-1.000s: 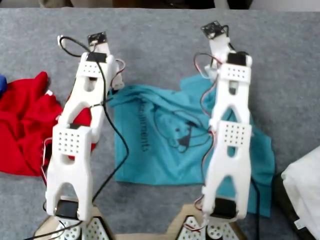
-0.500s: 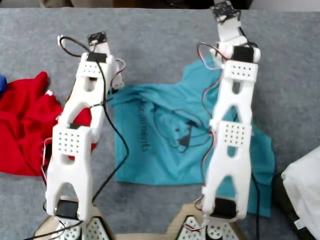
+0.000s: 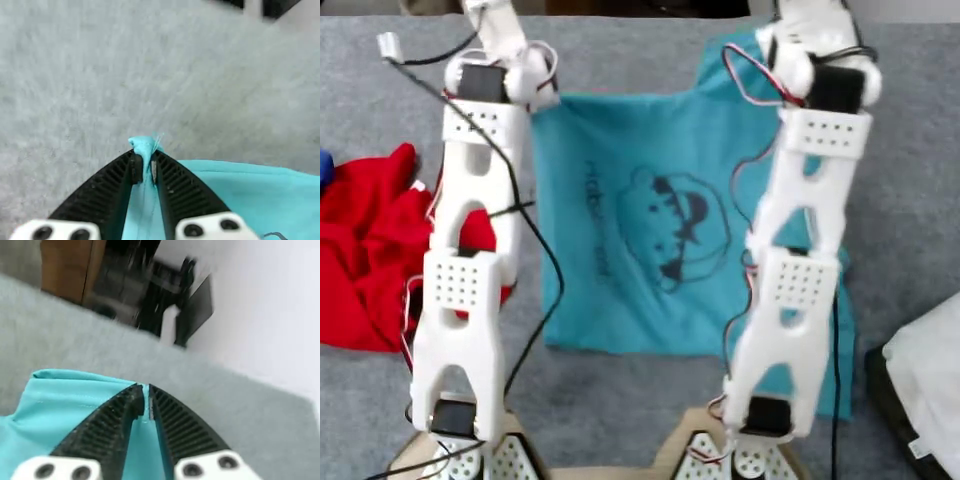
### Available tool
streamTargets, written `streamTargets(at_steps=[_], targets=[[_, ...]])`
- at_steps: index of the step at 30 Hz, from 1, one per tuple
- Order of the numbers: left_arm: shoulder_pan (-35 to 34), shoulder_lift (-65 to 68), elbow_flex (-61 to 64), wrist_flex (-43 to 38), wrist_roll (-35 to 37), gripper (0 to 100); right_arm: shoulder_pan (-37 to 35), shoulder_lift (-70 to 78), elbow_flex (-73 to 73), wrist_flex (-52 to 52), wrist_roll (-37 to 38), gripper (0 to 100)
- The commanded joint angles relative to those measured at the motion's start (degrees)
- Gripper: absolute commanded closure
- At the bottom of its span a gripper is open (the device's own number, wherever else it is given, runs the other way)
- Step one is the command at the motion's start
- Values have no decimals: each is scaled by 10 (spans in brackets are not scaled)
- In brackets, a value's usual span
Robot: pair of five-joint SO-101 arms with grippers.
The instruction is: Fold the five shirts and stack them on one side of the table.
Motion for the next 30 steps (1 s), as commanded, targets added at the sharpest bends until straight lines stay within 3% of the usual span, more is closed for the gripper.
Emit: streamTargets(at_steps=[1, 12, 25, 30], targets=[[21, -29, -113, 58, -34, 981, 14, -102, -30, -20, 0, 992], [29, -68, -111, 120, -60, 981, 46, -183, -24, 40, 0, 992], [28, 36, -48, 73, -62, 981, 69, 16, -29, 35, 4, 991], [33, 54, -47, 106, -62, 981, 75, 38, -30, 26, 4, 991]])
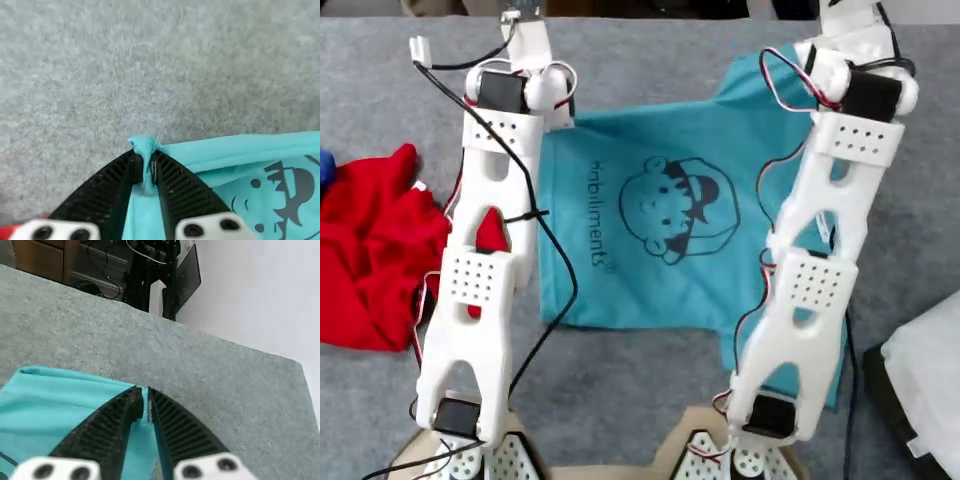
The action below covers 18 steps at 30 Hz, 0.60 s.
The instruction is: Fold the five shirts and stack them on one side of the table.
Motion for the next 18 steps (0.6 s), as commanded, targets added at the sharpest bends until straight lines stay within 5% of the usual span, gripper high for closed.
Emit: streamTargets(at_steps=[1, 11, 18], targets=[[4, -7, -1, 22, -7, 981, 9, -11, -27, -4, 4, 991], [43, -15, 42, 53, -25, 981, 19, -96, -27, 193, 7, 993], [106, -134, 241, 53, 6, 981, 80, -112, -20, 211, 19, 993]])
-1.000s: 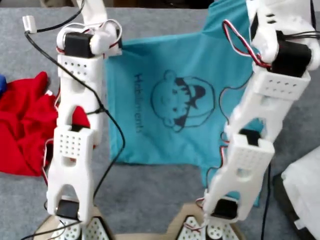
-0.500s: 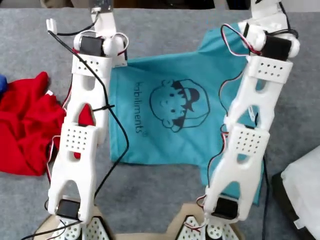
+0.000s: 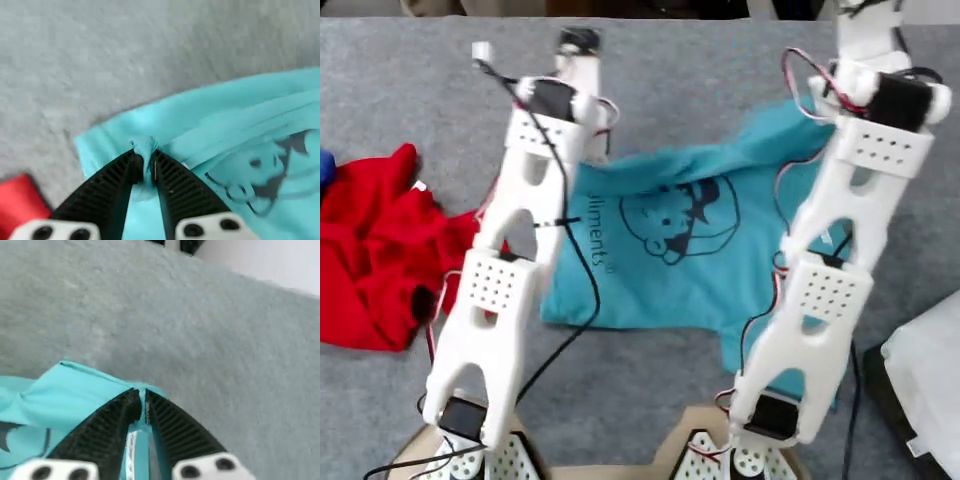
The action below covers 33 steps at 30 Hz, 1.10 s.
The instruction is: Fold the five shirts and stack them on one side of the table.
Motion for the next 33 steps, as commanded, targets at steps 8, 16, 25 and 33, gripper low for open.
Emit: streamTargets(at_steps=[8, 16, 25, 33], targets=[[9, -276, 322, -8, 27, 981, 65, -146, 123, 10, 49, 993], [-47, -350, 560, -133, 23, 981, 84, -278, 364, 4, 112, 993], [-33, -447, 798, -306, 7, 981, 160, -343, 632, -92, 181, 993], [-30, -465, 868, -342, 7, 981, 177, -507, 925, -192, 268, 993]])
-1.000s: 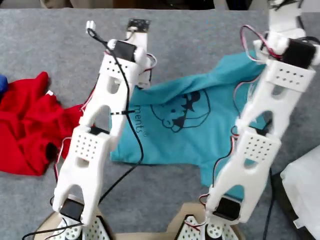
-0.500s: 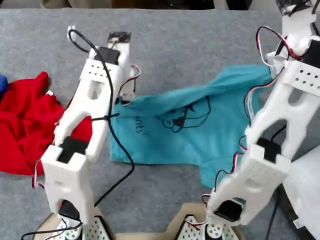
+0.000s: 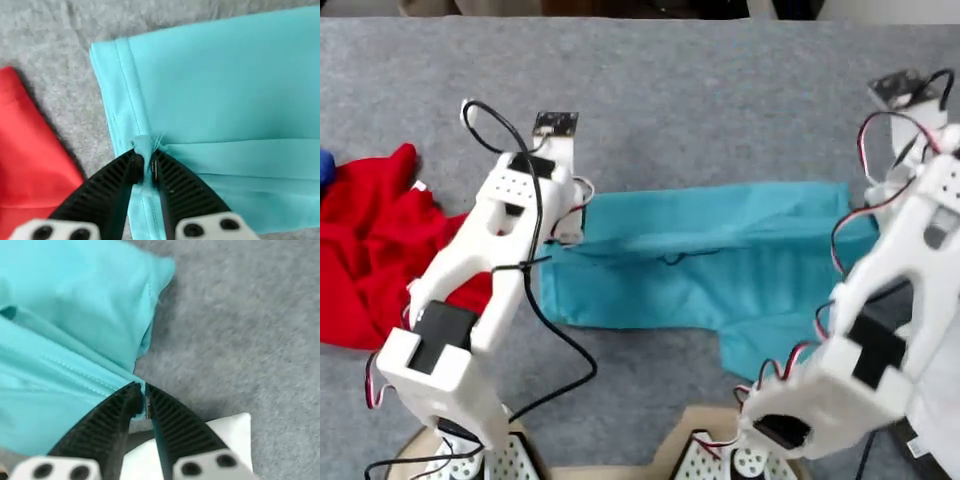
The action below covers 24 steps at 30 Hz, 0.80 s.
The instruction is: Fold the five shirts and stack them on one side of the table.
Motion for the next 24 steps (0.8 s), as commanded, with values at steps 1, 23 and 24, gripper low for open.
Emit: streamTargets(at_steps=[1, 23, 24], targets=[[3, -30, 7, -4, -4, 981, 16, -119, 137, -61, 37, 993], [44, -42, 98, 6, -24, 981, 200, -314, 470, -178, 221, 993], [52, -52, 100, 12, -24, 981, 204, -314, 471, -178, 227, 993]])
